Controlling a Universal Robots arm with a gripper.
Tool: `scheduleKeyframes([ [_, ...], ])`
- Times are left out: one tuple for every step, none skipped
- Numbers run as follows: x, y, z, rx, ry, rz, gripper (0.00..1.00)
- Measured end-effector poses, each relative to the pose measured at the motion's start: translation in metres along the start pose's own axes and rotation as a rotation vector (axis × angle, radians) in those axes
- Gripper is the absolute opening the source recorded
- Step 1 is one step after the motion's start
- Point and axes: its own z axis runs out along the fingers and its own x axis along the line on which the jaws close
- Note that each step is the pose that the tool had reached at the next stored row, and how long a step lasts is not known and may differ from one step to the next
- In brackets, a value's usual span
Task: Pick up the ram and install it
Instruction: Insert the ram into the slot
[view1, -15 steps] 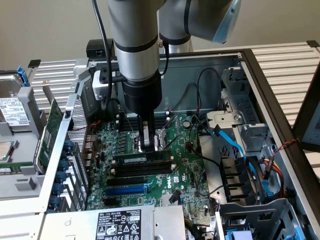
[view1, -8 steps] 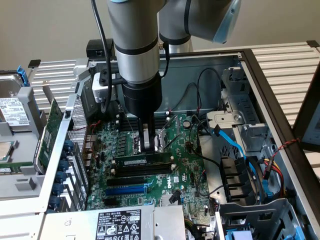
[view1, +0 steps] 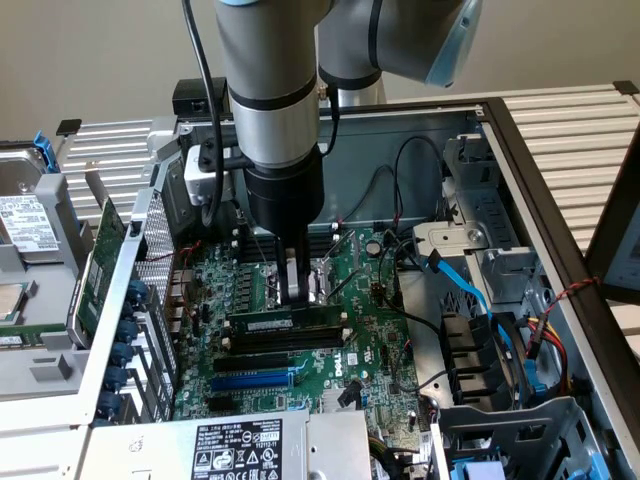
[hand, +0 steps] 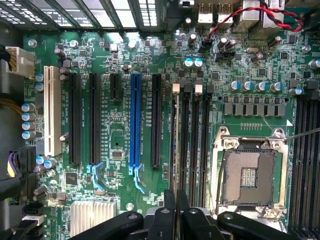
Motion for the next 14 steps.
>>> scheduleKeyframes([
  [0.0001,0.0000,0.0000,-0.0001,0.0001,0.000,0.13],
  [0.0001,-0.0002,0.0000,-0.0003,0.0002,0.000,0.13],
  [0.0002,-0.0007,0.0001,-0.0007,0.0002,0.000,0.13],
  [0.0002,-0.0012,0.0002,-0.0012,0.0002,0.000,0.13],
  [0.0002,-0.0018,0.0003,-0.0019,0.0002,0.000,0.13],
  [0.0003,-0.0025,0.0003,-0.0031,0.0002,0.000,0.13],
  [0.0004,-0.0030,0.0003,-0.0048,0.0003,0.000,0.13],
  [0.0006,-0.0035,0.0003,-0.0069,0.0005,0.000,0.13],
  [0.0008,-0.0038,0.0003,-0.0091,0.0005,0.000,0.13],
  [0.0010,-0.0041,0.0004,-0.0113,0.0005,0.000,0.13],
  [0.0011,-0.0043,0.0004,-0.0128,0.0005,0.000,0.13],
  [0.0011,-0.0042,0.0004,-0.0134,0.0006,0.000,0.13],
  [0.0011,-0.0042,0.0004,-0.0137,0.0006,0.000,0.13],
  [0.0011,-0.0042,0.0006,-0.0138,0.0005,0.000,0.13],
])
